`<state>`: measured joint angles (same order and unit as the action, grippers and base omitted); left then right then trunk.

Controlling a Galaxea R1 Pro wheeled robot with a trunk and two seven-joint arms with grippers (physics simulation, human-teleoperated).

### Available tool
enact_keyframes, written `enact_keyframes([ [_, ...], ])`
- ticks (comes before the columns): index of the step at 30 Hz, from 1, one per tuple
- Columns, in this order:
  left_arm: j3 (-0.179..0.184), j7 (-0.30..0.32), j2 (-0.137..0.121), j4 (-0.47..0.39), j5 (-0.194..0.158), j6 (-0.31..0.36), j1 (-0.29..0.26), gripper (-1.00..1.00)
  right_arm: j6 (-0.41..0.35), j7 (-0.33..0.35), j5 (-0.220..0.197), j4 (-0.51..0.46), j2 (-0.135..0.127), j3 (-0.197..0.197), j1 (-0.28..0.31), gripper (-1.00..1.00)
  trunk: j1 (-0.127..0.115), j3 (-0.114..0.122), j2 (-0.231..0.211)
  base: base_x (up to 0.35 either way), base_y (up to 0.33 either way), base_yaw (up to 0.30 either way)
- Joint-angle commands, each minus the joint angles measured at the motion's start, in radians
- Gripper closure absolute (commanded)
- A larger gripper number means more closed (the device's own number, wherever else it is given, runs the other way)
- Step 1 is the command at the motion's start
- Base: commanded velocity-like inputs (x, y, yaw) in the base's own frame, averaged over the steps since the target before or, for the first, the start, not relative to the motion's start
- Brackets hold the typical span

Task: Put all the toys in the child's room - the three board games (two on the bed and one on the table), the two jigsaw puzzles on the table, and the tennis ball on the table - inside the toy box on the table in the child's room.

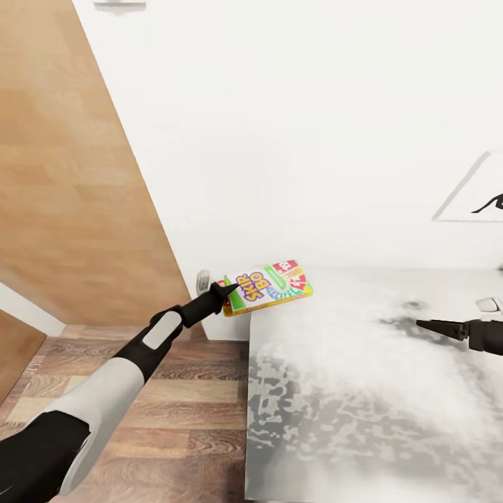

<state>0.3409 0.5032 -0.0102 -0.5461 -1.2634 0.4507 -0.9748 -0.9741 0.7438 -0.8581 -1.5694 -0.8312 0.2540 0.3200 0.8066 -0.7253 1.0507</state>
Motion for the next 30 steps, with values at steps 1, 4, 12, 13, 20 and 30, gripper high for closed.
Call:
enact_keyframes([
  [1, 0.007, -0.002, -0.002, -0.012, -0.002, 0.001, 0.001, 1.00, -0.005, 0.004, 0.002, 0.000, 0.000, 0.001, 0.001, -1.00, 0.000, -0.001, 0.001, 0.000, 0.000, 0.000],
  [4, 0.007, -0.001, -0.003, -0.027, -0.002, 0.003, 0.002, 1.00, -0.005, 0.004, 0.002, 0.000, 0.000, 0.001, 0.001, -1.00, 0.000, -0.001, 0.001, 0.000, 0.000, 0.000],
  [12, 0.007, -0.001, -0.006, -0.053, -0.003, 0.007, 0.011, 1.00, -0.005, 0.004, 0.002, 0.000, 0.000, 0.001, 0.001, -1.00, 0.000, -0.001, 0.001, 0.000, 0.000, 0.000],
  [13, 0.007, -0.001, -0.007, -0.062, -0.003, 0.007, 0.016, 1.00, -0.005, 0.004, 0.002, 0.000, 0.000, 0.001, 0.001, -1.00, 0.000, -0.001, 0.001, 0.000, 0.000, 0.000],
  [20, 0.006, -0.009, -0.021, -0.181, -0.003, 0.039, 0.071, 1.00, -0.005, 0.004, 0.002, 0.000, 0.000, 0.000, 0.000, -1.00, 0.000, -0.002, 0.001, 0.000, 0.000, 0.000],
  [30, -0.002, -0.097, -0.047, -0.503, -0.006, 0.093, 0.194, 1.00, -0.004, 0.004, 0.003, 0.001, 0.014, -0.001, -0.001, -1.00, 0.000, -0.008, 0.001, 0.000, 0.000, 0.000],
])
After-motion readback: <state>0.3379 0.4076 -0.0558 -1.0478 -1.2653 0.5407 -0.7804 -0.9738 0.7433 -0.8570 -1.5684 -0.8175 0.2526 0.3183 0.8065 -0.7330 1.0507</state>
